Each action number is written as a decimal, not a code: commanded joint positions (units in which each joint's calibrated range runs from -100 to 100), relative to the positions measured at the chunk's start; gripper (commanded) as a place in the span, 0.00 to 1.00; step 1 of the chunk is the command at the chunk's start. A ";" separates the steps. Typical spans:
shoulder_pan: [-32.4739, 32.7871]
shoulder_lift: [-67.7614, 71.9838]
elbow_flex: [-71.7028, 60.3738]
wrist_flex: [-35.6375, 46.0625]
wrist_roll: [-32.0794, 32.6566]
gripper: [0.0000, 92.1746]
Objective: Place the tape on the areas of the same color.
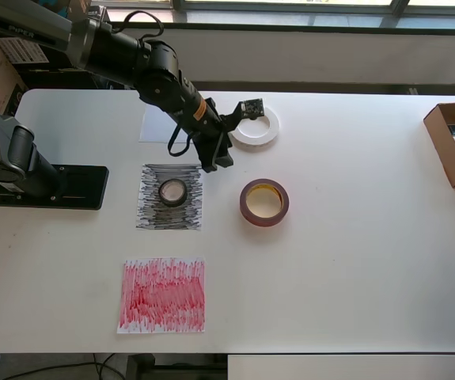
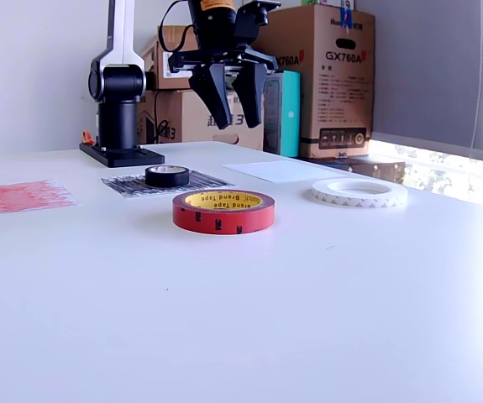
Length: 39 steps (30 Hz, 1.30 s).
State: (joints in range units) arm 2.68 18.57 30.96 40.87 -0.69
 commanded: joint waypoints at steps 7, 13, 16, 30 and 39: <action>-2.98 7.07 -16.01 13.40 7.98 0.56; -5.90 9.50 -22.64 19.08 8.55 0.56; -7.79 10.71 -24.01 20.35 8.55 0.56; -13.16 16.23 -24.37 20.69 8.55 0.56; -13.24 19.41 -24.46 20.69 9.95 0.56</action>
State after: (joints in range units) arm -10.61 37.38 6.10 62.06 8.37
